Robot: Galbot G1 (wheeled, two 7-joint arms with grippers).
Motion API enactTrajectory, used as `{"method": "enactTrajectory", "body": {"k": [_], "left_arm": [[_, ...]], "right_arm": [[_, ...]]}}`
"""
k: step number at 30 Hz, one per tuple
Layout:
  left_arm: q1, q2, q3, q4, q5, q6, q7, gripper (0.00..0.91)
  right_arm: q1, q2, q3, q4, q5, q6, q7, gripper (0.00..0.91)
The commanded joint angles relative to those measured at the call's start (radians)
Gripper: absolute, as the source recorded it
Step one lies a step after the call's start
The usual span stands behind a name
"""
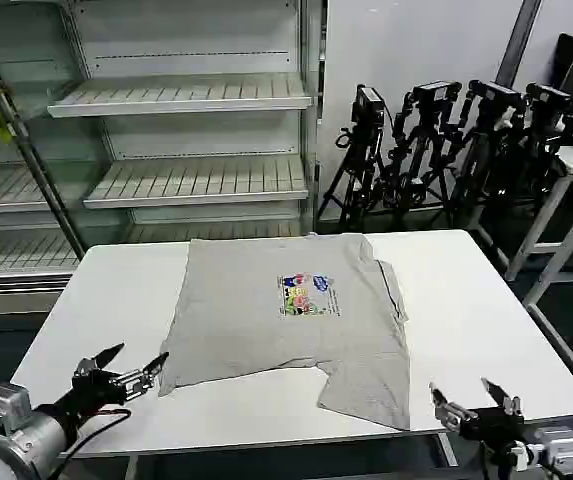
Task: Fold and organize the clothes.
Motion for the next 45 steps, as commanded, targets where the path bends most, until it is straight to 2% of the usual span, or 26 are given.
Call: {"method": "enactTrajectory", "body": {"k": [1, 10, 17, 28, 33, 39, 45], "left_arm": [[-0.013, 0.029, 0.108, 0.068, 0.042, 0.007, 0.006, 0.907], [-0.112, 0.055, 0.223, 0.15, 0.073, 0.008, 0.024, 0.907], [-0.158, 0.047, 0.276, 0.199, 0.106, -0.001, 0.041, 0.907], [-0.158, 0.042, 0.255, 0.2, 0.119, -0.012, 0.054, 0.907], [-0.132, 0.038, 0.21, 0.16, 0.119, -0.012, 0.055, 0.907], [-0.123, 0.034, 0.192, 0.133, 0.12, -0.011, 0.054, 0.907], [-0.125, 0.03, 0.187, 0.136, 0.122, -0.011, 0.054, 0.907]], "right_arm": [[0.034, 0.001, -0.103, -0.04, -0.024, -0.011, 0.019, 0.907], [0.083, 0.019, -0.177, -0.09, -0.06, -0.01, 0.005, 0.907], [0.116, 0.023, -0.221, -0.129, -0.097, -0.002, -0.01, 0.907], [0.202, 0.028, -0.311, -0.166, -0.1, -0.003, -0.012, 0.907], [0.172, 0.027, -0.247, -0.113, -0.082, -0.004, -0.03, 0.907], [0.112, 0.011, -0.127, -0.04, -0.016, -0.007, -0.027, 0.907], [0.091, 0.007, -0.075, 0.016, 0.026, -0.011, -0.011, 0.907]]}}
